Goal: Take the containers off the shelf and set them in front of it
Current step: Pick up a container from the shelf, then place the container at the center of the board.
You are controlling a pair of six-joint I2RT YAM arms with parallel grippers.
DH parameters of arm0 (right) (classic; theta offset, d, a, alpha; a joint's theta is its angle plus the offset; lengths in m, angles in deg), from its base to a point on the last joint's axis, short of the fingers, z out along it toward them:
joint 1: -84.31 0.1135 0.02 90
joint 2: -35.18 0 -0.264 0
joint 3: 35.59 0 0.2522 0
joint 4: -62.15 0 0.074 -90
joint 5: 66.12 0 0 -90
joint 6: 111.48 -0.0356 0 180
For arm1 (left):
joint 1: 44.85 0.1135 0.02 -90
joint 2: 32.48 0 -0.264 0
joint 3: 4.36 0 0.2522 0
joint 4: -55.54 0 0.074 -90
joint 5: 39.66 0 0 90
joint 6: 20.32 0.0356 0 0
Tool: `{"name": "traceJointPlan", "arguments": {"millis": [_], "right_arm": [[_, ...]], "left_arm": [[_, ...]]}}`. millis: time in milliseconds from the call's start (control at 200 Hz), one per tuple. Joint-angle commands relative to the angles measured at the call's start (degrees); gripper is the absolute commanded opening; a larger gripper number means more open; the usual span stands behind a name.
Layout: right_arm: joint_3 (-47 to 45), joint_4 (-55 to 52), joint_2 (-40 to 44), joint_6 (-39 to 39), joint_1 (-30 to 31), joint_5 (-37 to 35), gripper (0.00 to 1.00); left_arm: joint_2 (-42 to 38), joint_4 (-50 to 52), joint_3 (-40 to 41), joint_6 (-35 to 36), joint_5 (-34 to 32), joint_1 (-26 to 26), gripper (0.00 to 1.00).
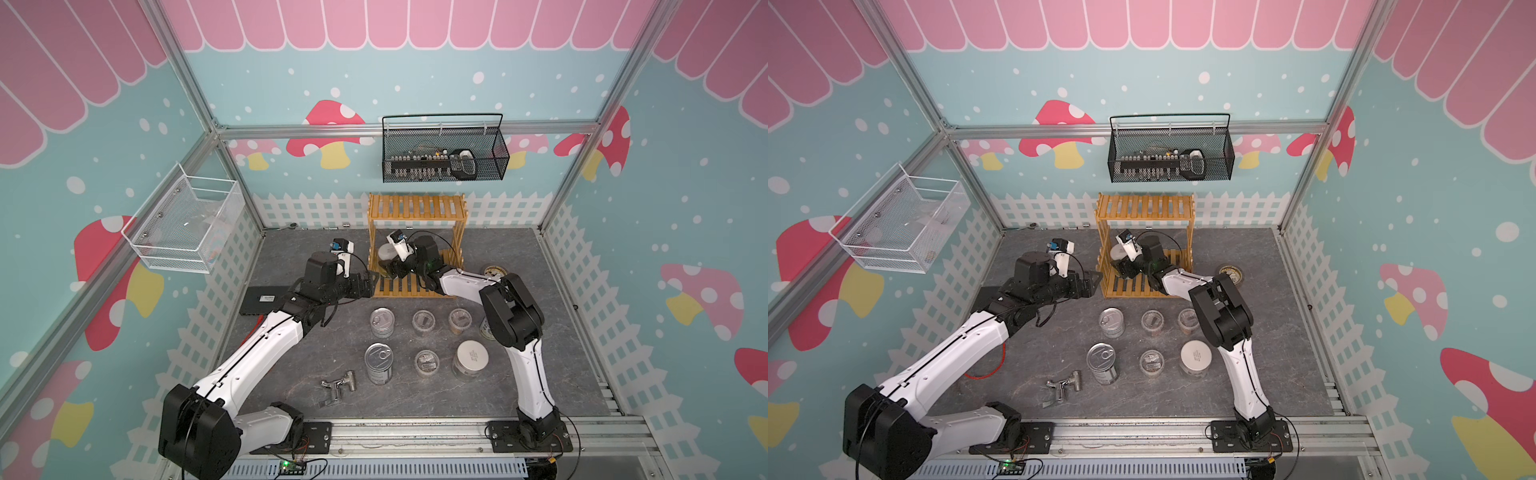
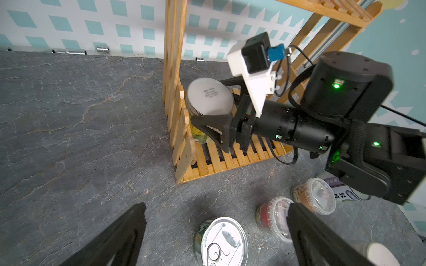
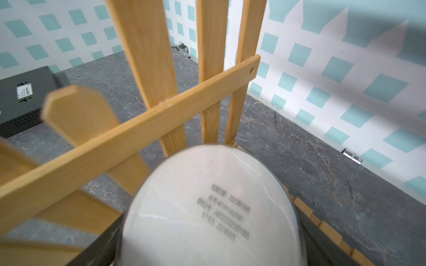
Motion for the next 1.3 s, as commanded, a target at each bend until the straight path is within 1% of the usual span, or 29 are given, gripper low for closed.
{"name": "traceJointPlan", "arguments": {"millis": [0,210,225,375,530,645,756,921,961,981,1151,1296], "right_arm": [[-4.84,5.81,5.72,0.87,0.18,1.76,0.63],[-15.8,8.17,14.99,0.67,0.67,3.07,0.62],[-16.63,8.13,17.01,0.69,0.85,3.1,0.62],[-24.4,6.13,27.43,1.31,2.04,2.76,0.63],[-32.01,-0.63,39.73,1.31,3.22,1.66,0.63],[-35.2,-10.47,49.39,0.23,3.68,-1.08,0.63],[-38.06,-18.88,57.34,-3.08,4.25,-7.02,0.63],[-39.53,-30.66,67.13,-9.47,5.59,-16.17,0.62],[-39.09,-33.92,68.48,-11.21,6.21,-18.19,0.62],[-38.82,-35.54,69.07,-12.04,6.49,-19.25,0.62],[-35.52,-48.02,72.04,-19.27,10.43,-30.93,0.63],[-34.1,-55.67,75.18,-25.79,11.09,-36.31,0.63]], "left_arm": [[-1.27,0.43,0.73,-0.17,0.84,0.45,0.99],[-1.72,-0.62,1.74,-0.88,1.08,0.44,0.99],[-1.8,-0.76,1.85,-0.95,1.08,0.4,0.99],[-1.73,-2.4,2.19,-1.5,1.03,0.4,0.99],[-1.2,-3.89,2.0,-1.94,1.44,0.54,0.99],[-0.6,-5.28,2.13,-2.29,2.97,0.55,0.99],[0.33,-6.16,2.41,-2.38,5.97,0.36,0.99],[0.74,-6.76,3.59,-1.94,6.94,-1.54,0.99],[0.57,-6.87,3.75,-1.86,7.19,-1.56,0.99],[0.48,-6.95,3.82,-1.93,7.32,-3.29,0.99],[-0.45,-7.15,3.52,-2.07,7.32,-7.54,0.99],[-0.27,-7.69,3.17,-2.55,7.83,-10.53,0.99]]}}
